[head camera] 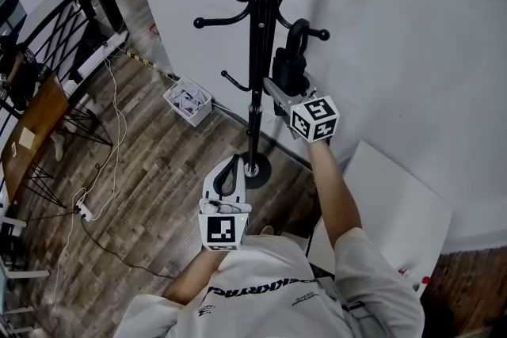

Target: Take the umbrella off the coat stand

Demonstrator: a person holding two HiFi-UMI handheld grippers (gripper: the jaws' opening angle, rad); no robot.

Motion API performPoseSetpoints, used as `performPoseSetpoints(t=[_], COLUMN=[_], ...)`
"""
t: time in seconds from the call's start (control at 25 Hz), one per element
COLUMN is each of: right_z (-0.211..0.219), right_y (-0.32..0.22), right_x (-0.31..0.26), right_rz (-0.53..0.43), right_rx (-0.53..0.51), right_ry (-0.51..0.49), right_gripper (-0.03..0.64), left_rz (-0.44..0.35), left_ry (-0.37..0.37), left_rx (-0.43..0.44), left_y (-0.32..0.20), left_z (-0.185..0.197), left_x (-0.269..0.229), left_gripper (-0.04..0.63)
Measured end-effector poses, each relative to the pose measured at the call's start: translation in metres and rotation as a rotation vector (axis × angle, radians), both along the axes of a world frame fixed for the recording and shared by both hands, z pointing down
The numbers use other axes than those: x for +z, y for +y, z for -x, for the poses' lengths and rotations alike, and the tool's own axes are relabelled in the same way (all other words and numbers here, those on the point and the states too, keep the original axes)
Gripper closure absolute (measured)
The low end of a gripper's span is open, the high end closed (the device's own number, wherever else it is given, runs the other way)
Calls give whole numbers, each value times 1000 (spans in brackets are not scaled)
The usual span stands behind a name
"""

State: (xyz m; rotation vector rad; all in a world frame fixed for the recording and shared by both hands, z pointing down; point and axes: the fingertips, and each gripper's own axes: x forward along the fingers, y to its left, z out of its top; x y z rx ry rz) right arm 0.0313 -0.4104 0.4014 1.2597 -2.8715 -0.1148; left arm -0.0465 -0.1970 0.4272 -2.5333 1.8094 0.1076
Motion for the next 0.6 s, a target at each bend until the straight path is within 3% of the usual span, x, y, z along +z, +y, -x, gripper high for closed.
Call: performPoseSetpoints(t=[0.6], right_z=[-16], right_y=[6], right_x=[-28], right_rz=[-18], right_rx=[66], right_ry=[-20], right_gripper=[341], left_rz=[-19], left_ry=[-4], left_rx=[4], left_y=[5], left_z=[1], left_x=[0], left_gripper=[598])
